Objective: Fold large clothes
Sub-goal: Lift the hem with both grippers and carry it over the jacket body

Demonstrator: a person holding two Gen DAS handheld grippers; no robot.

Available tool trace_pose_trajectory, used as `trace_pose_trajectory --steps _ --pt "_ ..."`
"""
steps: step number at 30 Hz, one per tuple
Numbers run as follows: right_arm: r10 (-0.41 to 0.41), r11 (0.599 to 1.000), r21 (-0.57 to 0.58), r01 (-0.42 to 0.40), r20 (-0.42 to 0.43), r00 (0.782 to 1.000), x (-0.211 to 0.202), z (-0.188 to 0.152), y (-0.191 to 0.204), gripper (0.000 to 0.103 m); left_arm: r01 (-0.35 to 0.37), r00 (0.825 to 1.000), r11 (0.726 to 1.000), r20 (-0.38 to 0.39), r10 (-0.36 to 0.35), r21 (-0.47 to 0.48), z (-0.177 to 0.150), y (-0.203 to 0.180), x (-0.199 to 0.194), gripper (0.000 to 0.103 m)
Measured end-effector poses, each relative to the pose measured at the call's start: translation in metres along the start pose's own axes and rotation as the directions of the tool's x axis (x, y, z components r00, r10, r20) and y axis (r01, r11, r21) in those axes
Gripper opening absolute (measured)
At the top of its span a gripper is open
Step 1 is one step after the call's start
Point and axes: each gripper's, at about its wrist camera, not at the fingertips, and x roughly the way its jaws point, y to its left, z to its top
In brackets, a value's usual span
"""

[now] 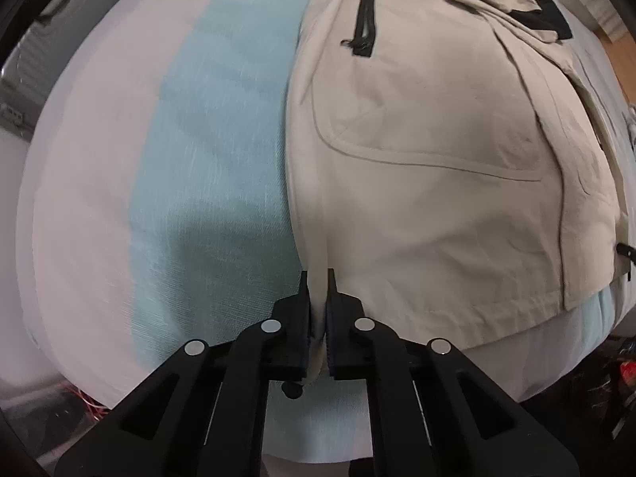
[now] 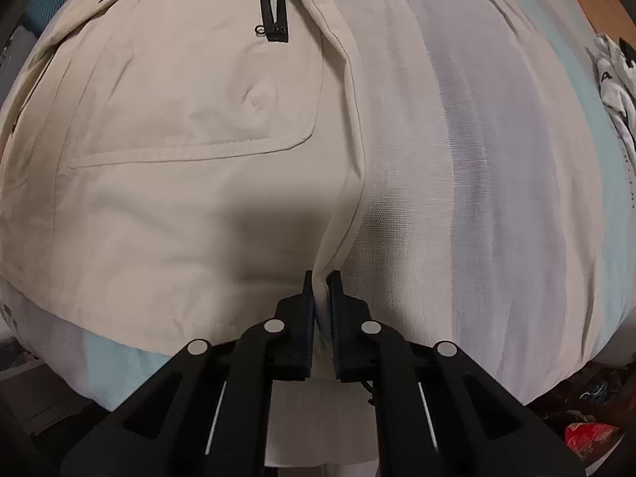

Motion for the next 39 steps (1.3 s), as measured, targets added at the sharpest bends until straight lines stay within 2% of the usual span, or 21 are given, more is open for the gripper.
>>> trace_pose_trajectory --steps 8,13,17,22,25,26,30,39 --pt "0.039 0.999 0.030 -0.038 -0.030 0.999 -0.028 0.012 -0.002 0.005 0.000 1.000 1.000 0.011 0.000 0.031 0.005 -0.005 -0.033 0.003" --pt "0.032 0.998 0.053 -0.029 -0.069 0.997 -0.049 0.024 0.004 0.004 0.009 1.000 1.000 0.015 -0.010 0.018 0.005 0.000 -0.042 0.003" --pt "-0.018 0.999 0.046 0.022 -0.093 0.996 -0.070 0.033 0.019 0.004 0.003 1.000 1.000 0.019 -0.004 0.017 0.006 -0.007 -0.053 0.003" --pt "-0.061 0.998 0.016 0.062 -0.079 0.995 -0.100 0.042 0.045 0.004 -0.010 1.000 1.000 0.014 0.009 0.007 0.009 -0.010 -0.070 0.003" --pt "-0.039 0.999 0.015 0.040 -0.069 0.997 -0.115 0.045 0.055 0.004 -0.016 1.000 1.000 0.001 0.016 0.007 0.017 -0.019 -0.076 0.003" --pt "-0.026 0.999 0.020 0.028 -0.067 0.997 -0.120 0.037 0.055 0.004 -0.016 1.000 1.000 -0.001 0.016 0.017 0.018 -0.021 -0.079 0.003" --pt "0.013 0.999 0.050 -0.011 -0.044 0.999 -0.146 0.047 0.055 0.004 -0.033 0.999 0.999 0.016 0.032 0.025 0.021 -0.028 -0.095 0.003" --pt "0.071 0.997 0.012 -0.070 -0.015 0.997 -0.167 0.063 0.046 0.004 -0.048 0.998 0.999 0.040 0.048 0.001 0.041 -0.041 -0.122 0.003"
